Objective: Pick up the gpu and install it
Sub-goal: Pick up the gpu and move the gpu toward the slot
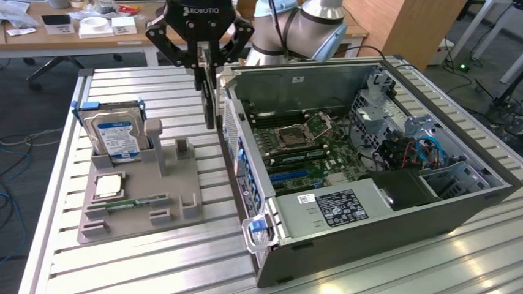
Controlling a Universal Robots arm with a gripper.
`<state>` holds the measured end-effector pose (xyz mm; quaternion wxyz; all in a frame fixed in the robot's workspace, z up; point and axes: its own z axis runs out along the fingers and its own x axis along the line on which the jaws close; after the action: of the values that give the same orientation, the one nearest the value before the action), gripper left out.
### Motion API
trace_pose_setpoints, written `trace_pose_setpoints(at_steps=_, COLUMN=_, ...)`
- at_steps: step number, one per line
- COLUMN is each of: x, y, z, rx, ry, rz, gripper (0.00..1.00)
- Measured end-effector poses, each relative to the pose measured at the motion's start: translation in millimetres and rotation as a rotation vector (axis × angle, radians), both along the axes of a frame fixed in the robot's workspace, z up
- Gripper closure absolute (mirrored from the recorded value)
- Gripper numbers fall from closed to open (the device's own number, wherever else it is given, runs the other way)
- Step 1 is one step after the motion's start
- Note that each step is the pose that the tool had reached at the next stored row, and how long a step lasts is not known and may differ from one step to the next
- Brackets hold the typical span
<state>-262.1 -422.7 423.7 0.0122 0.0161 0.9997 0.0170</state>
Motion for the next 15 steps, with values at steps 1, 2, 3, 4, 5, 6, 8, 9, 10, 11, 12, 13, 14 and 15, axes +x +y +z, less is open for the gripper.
trace_pose_setpoints(at_steps=1, x=1.8, y=0.0, z=0.0, rx=0.0000, ry=0.0000, rz=0.000, gripper=0.74)
trace_pose_setpoints(at_steps=2, x=3.7, y=0.0, z=0.0, rx=-0.0001, ry=0.0000, rz=0.000, gripper=0.74)
trace_pose_setpoints(at_steps=3, x=5.5, y=0.0, z=0.0, rx=-0.0001, ry=0.0000, rz=0.000, gripper=0.74)
trace_pose_setpoints(at_steps=4, x=7.3, y=0.0, z=0.0, rx=0.0000, ry=-0.0001, rz=0.000, gripper=0.74)
trace_pose_setpoints(at_steps=5, x=9.2, y=0.0, z=0.0, rx=0.0000, ry=-0.0001, rz=0.000, gripper=0.74)
trace_pose_setpoints(at_steps=6, x=11.4, y=0.0, z=0.0, rx=0.0000, ry=0.0000, rz=0.000, gripper=0.74)
trace_pose_setpoints(at_steps=8, x=15.6, y=0.0, z=-0.1, rx=0.0000, ry=-0.0001, rz=0.000, gripper=0.74)
trace_pose_setpoints(at_steps=9, x=17.8, y=0.0, z=0.0, rx=0.0000, ry=0.0000, rz=0.000, gripper=0.74)
trace_pose_setpoints(at_steps=10, x=20.0, y=0.0, z=0.0, rx=0.0000, ry=0.0000, rz=0.000, gripper=0.74)
trace_pose_setpoints(at_steps=11, x=22.4, y=0.0, z=0.0, rx=0.0000, ry=-0.0001, rz=0.000, gripper=0.74)
trace_pose_setpoints(at_steps=12, x=24.8, y=0.0, z=0.0, rx=-0.0001, ry=0.0000, rz=0.000, gripper=0.74)
trace_pose_setpoints(at_steps=13, x=27.6, y=0.0, z=0.0, rx=-0.0001, ry=0.0000, rz=0.000, gripper=0.74)
trace_pose_setpoints(at_steps=14, x=30.2, y=0.0, z=0.0, rx=-0.0001, ry=0.0000, rz=0.000, gripper=0.74)
trace_pose_setpoints(at_steps=15, x=33.0, y=0.0, z=0.0, rx=0.0000, ry=0.0000, rz=0.000, gripper=0.74)
